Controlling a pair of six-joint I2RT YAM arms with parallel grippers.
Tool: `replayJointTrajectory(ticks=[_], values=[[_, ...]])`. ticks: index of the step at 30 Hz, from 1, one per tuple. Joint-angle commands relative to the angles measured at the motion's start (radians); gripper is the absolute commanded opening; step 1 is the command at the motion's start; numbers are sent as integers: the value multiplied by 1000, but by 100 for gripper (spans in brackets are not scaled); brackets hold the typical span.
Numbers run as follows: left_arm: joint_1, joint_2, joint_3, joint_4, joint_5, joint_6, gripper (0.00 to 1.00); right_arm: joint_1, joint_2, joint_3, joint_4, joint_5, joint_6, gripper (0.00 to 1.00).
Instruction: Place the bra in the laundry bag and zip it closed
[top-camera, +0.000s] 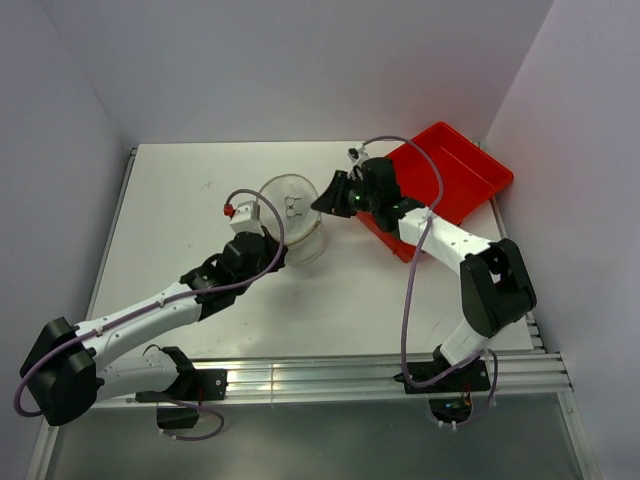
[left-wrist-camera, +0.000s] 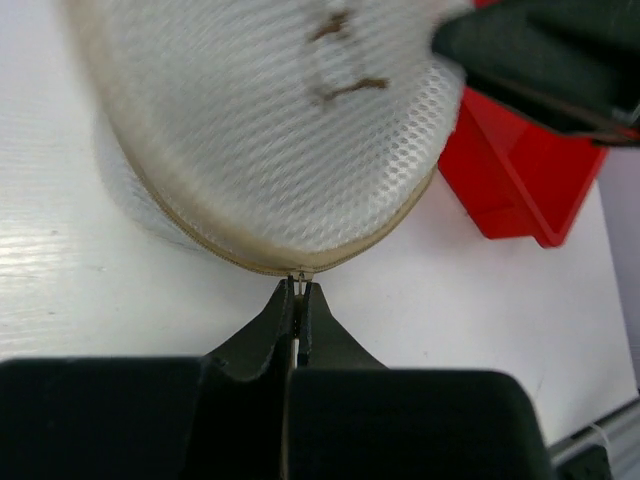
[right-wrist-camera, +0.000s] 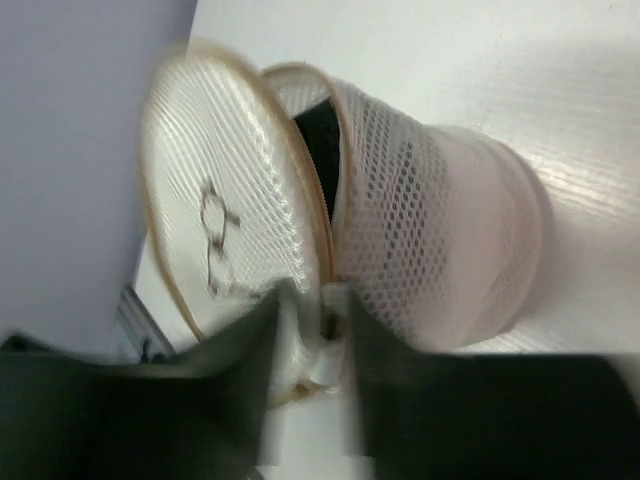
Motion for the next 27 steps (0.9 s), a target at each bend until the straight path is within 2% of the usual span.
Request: replayJointTrajectory(ticks=[1,2,4,7,9,12,15,16,21,25,26,27], values=[[-8,-24,-10,109,98,-10,0,25,-14,83,-79,115,-42,64],[-10,-28,-9,134,106,-31,0,29,-35,68,-78,150,-33,75],[-10,-21,9,174,115,-40,0,33,-101,-25,-50,205,-13,89],[-10,-2,36,206,124,-34,0,47,-300,-205,14,282,57,90],[-11,8,40,226,144,-34,0,85,-356,-316,37,293,94,89],[-10,32,37,257,164,-36,0,150,-414,-426,179,257,203,85],[-10,40,30,271,186,-40,0,177,-405,-455,300,217,310,74],[-10,40,23,274,190,-41,0,184,-388,-449,310,216,337,68],[-10,14,2,274,196,-31,0,204,-341,-432,370,282,393,59],[-11,-1,-17,275,207,-30,0,204,-283,-406,373,295,407,46],[-10,-11,-24,275,207,-28,0,204,-273,-395,370,295,409,36],[-11,-17,-30,274,206,-27,0,202,-266,-391,367,302,412,36]])
